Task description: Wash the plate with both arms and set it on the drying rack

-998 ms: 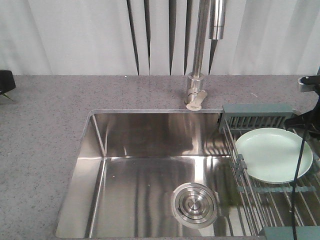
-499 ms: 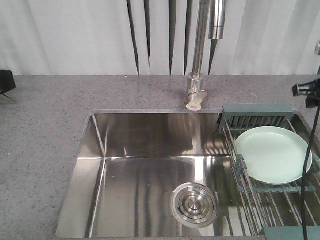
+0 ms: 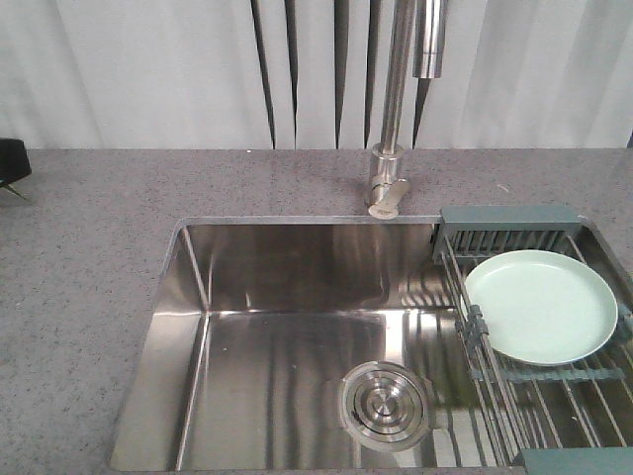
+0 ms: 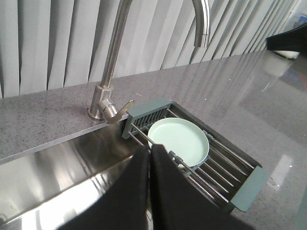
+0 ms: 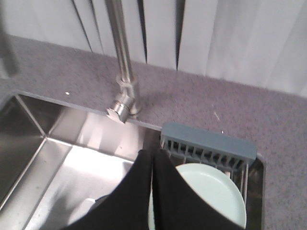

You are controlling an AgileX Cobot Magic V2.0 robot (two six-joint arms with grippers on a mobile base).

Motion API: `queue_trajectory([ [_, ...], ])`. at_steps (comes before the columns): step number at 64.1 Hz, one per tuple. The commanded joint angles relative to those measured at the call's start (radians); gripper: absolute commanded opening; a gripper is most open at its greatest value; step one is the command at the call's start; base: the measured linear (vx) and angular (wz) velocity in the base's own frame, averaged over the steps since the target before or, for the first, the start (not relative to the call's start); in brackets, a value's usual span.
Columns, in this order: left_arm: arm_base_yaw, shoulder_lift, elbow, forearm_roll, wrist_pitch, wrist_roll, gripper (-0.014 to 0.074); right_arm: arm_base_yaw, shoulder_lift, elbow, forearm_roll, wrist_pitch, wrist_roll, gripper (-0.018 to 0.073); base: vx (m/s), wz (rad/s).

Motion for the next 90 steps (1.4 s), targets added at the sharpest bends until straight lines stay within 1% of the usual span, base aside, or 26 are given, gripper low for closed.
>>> queue_trajectory([
  [1,0.000,-0.009,-0.023,-0.012,-0.136,-0.008,-0.0006,-0.003,-0.121,-0.032,0.045,-0.026,-0.027,-0.0009,0.00,0.00],
  [8,0.000,-0.008,-0.023,-0.039,-0.122,-0.008,-0.0006,-0.003,-0.229,-0.032,0.046,0.028,-0.021,-0.0009,0.00,0.00],
  [14,0.000,-0.006,-0.023,-0.106,-0.105,-0.008,-0.0006,-0.003,-0.305,-0.020,0.046,0.042,-0.013,-0.0008,0.00,0.00],
  [18,0.000,-0.006,-0.023,-0.144,-0.088,-0.008,-0.0006,-0.003,-0.365,0.020,0.034,0.041,-0.006,-0.0008,0.00,0.00],
  [20,0.000,-0.006,-0.023,-0.162,-0.078,-0.008,-0.0006,-0.003,-0.394,0.051,0.033,0.041,0.001,-0.0008,0.00,0.00],
  [24,0.000,-0.004,-0.023,-0.172,-0.061,-0.008,-0.0006,-0.003,-0.450,0.131,0.039,0.033,0.002,-0.0006,0.00,0.00],
  [31,-0.003,0.018,-0.023,-0.185,-0.053,-0.008,-0.0006,-0.001,-0.535,0.281,0.041,-0.036,0.004,-0.0006,0.00,0.00],
  [36,-0.031,0.037,-0.024,-0.186,-0.048,-0.008,-0.0006,0.023,-0.588,0.382,0.037,-0.077,0.000,-0.0006,0.00,0.00],
  [43,-0.099,0.056,-0.024,-0.184,0.002,-0.008,-0.0006,0.061,-0.660,0.489,0.028,-0.104,0.000,-0.0006,0.00,0.00],
  [49,-0.178,0.071,-0.025,-0.176,0.094,-0.008,-0.0006,0.078,-0.727,0.557,-0.001,-0.112,0.001,-0.0006,0.00,0.00],
  [58,-0.325,0.131,-0.025,-0.183,0.201,-0.008,-0.0006,0.078,-0.810,0.597,-0.040,-0.117,0.009,-0.0006,0.00,0.00],
  [65,-0.434,0.227,-0.059,-0.186,0.320,-0.008,-0.0006,0.078,-0.833,0.596,-0.077,-0.124,0.009,-0.0006,0.00,0.00],
  [70,-0.500,0.303,-0.130,-0.188,0.376,-0.008,-0.0006,0.078,-0.833,0.596,-0.097,-0.120,0.012,-0.0006,0.00,0.00],
  [77,-0.570,0.424,-0.260,-0.188,0.403,-0.008,-0.0006,0.078,-0.833,0.596,-0.097,-0.119,0.012,-0.0006,0.00,0.00],
  [90,-0.666,0.639,-0.492,-0.188,0.449,-0.008,-0.0006,0.078,-0.833,0.596,-0.097,-0.117,0.012,-0.0006,0.00,0.00],
])
